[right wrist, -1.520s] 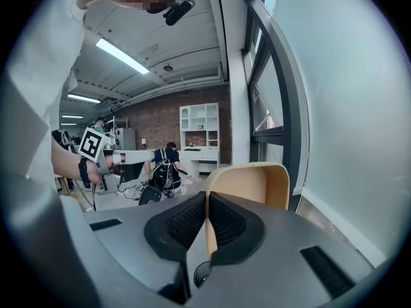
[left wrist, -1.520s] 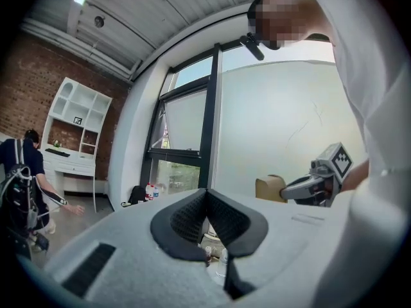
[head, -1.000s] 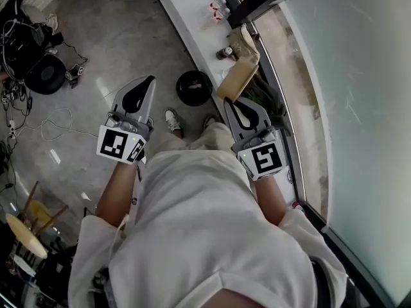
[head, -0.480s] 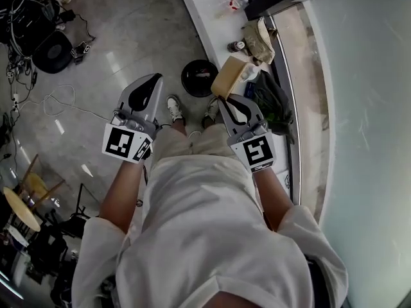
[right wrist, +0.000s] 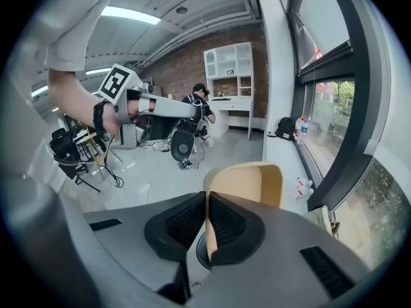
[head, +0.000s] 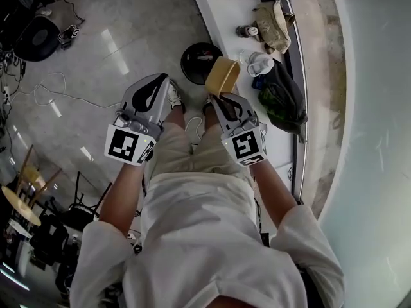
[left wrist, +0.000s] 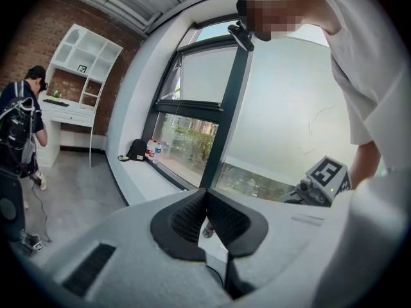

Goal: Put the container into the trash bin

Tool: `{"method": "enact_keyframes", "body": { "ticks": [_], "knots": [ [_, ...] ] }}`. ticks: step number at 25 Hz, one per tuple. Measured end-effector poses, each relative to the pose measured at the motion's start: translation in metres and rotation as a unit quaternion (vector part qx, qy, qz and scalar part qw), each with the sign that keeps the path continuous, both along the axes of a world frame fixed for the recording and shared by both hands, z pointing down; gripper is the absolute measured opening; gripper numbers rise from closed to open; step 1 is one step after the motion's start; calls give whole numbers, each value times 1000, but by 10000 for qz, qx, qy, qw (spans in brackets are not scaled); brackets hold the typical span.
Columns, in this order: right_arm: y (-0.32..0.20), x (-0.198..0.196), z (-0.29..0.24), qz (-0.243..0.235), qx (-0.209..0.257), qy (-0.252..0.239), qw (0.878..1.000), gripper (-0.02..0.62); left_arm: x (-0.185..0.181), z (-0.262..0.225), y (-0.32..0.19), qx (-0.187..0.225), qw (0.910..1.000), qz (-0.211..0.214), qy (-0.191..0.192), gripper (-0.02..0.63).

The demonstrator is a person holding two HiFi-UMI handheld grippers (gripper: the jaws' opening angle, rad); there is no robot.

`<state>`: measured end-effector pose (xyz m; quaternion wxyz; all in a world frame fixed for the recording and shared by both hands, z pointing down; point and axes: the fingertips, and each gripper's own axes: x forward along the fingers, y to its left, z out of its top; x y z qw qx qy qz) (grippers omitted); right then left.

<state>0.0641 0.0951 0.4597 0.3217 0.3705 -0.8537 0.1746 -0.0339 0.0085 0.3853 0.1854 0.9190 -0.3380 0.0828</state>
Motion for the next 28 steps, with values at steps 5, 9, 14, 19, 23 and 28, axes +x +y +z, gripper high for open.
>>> {"method": "enact_keyframes", "body": {
  "ticks": [5, 9, 14, 19, 23, 28],
  "knots": [
    [-2, -3, 66, -176, -255, 241, 9992, 20, 1, 55, -1, -277, 9995, 115, -27, 17],
    [0, -10, 116, -285, -458, 351, 9979, 20, 5, 89, -9, -335, 9993, 176, -12, 17],
    [10, -19, 168, -368, -762, 426, 9955, 20, 6, 123, -15, -405, 9989, 212, -90, 17],
    [18, -19, 217, -602, -934, 601, 9920, 20, 9, 152, -15, -474, 9984, 249, -157, 17],
    [23, -14, 255, -745, -1085, 732, 9886, 20, 15, 178, -8, -597, 9977, 268, -195, 17],
    [27, -14, 295, -1008, -1214, 904, 9833, 20, 21, 204, -3, -744, 9967, 247, -199, 17]
  ]
}}
